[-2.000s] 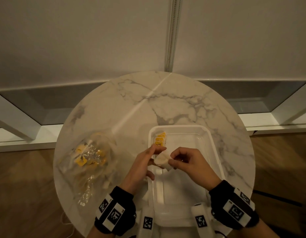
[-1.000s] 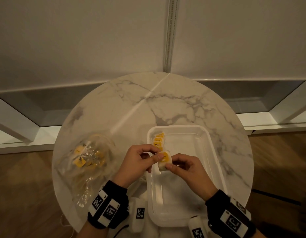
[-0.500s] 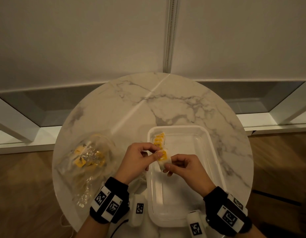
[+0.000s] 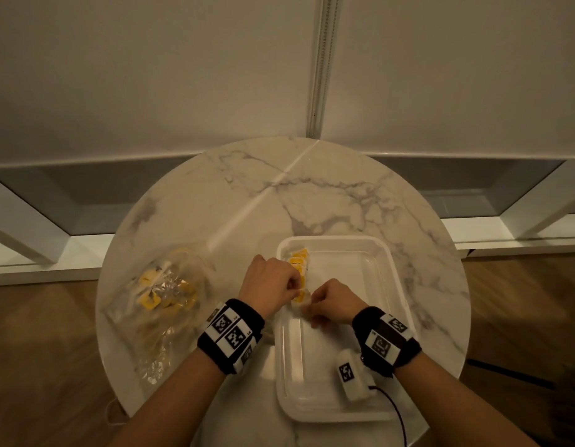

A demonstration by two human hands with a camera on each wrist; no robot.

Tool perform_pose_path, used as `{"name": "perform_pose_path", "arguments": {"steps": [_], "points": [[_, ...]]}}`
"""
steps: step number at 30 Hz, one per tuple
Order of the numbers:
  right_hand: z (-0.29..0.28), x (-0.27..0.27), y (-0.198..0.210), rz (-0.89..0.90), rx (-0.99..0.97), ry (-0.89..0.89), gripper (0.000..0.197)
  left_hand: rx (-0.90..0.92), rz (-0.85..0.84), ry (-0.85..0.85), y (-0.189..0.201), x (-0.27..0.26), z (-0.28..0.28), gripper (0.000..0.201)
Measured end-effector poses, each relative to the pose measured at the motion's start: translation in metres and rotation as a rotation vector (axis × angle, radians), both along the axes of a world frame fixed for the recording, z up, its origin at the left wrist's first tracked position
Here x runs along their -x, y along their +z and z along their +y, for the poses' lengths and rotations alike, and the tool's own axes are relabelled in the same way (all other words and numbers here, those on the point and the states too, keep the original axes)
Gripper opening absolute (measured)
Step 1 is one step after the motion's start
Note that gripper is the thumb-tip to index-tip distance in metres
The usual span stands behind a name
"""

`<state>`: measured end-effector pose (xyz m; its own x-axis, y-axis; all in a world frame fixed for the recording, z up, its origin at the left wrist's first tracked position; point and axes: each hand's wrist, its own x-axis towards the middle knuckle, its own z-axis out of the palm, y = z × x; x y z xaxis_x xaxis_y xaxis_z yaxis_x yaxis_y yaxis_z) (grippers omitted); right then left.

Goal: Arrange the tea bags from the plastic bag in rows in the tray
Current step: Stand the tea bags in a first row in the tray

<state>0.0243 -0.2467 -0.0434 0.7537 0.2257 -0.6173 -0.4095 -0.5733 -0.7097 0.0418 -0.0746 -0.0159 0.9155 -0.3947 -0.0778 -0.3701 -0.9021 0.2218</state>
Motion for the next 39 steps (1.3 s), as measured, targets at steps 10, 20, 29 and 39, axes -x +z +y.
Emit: {"name": "perform_pose_path", "arguments": {"steps": [10,20,29,39], "points": [[0.002,-0.008,-0.007,0.033,0.090,0.031,0.025,-0.065,-0.010,0.002,-0.018,-0.015,-0.001,0.012],[0.009,-0.011,-0.009,0.060,0.124,-0.021,0.030,-0.105,-0.040,0.053,-0.030,-0.013,-0.004,0.021],[0.010,-0.014,-0.007,0.092,0.090,-0.038,0.040,-0.137,-0.053,0.096,-0.031,-0.011,-0.007,0.009],[0.014,-0.014,-0.002,0.105,0.142,-0.036,0.040,-0.123,-0.053,0.121,-0.029,-0.009,-0.010,0.010]]}}
